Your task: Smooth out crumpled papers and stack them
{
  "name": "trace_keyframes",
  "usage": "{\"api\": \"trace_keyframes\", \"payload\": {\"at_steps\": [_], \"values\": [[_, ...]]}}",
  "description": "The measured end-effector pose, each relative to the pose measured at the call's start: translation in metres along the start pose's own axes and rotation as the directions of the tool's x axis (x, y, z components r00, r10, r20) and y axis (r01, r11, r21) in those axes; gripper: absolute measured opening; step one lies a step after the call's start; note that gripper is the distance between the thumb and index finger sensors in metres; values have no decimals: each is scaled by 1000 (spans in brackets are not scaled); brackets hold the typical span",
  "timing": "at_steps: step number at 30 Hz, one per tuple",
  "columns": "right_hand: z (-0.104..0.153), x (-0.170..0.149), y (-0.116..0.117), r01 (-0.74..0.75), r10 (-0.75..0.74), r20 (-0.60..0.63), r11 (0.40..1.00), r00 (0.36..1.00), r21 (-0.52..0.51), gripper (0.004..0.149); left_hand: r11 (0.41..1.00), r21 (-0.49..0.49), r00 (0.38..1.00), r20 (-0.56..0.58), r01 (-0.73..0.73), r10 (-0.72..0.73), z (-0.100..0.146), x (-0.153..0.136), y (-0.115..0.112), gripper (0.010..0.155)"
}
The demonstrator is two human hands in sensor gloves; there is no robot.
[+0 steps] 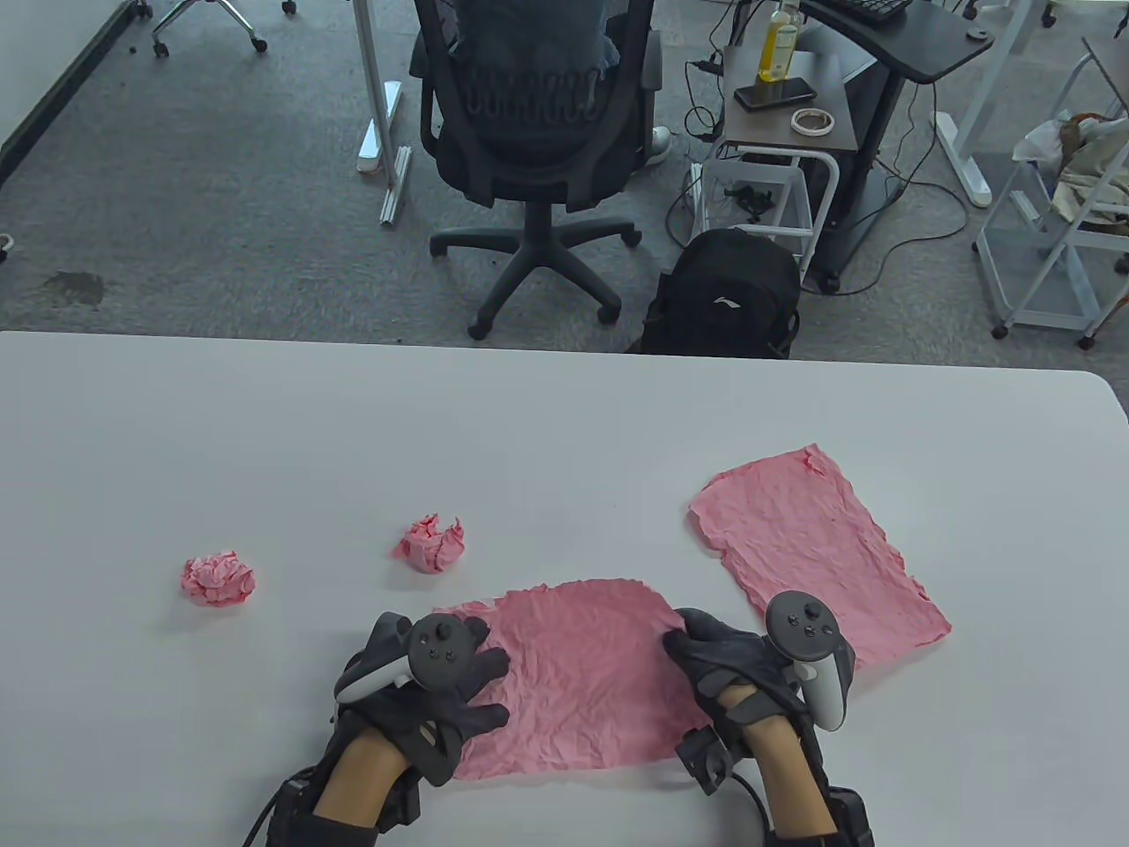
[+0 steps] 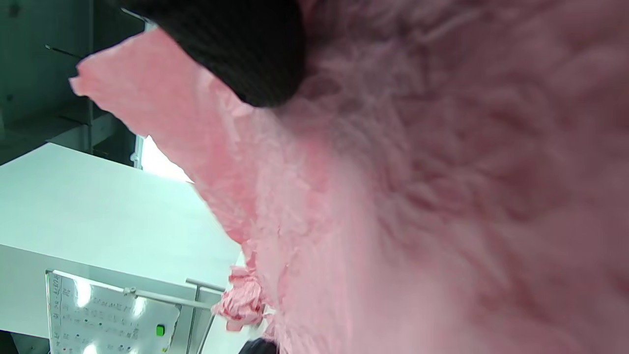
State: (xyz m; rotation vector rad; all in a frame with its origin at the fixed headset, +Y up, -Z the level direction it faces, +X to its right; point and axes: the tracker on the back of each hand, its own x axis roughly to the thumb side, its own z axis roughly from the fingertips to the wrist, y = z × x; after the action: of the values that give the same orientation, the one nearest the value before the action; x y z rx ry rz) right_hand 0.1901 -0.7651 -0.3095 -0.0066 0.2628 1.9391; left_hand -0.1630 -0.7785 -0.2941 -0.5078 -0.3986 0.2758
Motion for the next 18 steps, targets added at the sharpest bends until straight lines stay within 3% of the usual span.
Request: {"api": "trace_keyframes", "payload": {"at_steps": [4,6,7,13,15,18], "values": [[3,7,-22,117,-99,129,983,987,-143,40,966,254,997,-63,50,-36,12,-4,18,87],[9,7,-35,185,-144,186,956,972,-228,40,932,358,996,-86,60,-31,20,-6,24,87],[13,5,-48,263,-196,230,914,953,-310,40,905,422,994,-104,62,-19,24,-7,26,87],[34,-18,-94,496,-383,316,650,868,-575,40,846,525,989,-144,95,-21,30,-6,29,89],[38,-28,-107,539,-424,342,557,839,-632,41,859,506,990,-138,83,-14,27,-5,28,88],[46,-45,-120,540,-445,340,469,828,-699,41,870,484,990,-135,96,-34,26,-3,26,88]]}}
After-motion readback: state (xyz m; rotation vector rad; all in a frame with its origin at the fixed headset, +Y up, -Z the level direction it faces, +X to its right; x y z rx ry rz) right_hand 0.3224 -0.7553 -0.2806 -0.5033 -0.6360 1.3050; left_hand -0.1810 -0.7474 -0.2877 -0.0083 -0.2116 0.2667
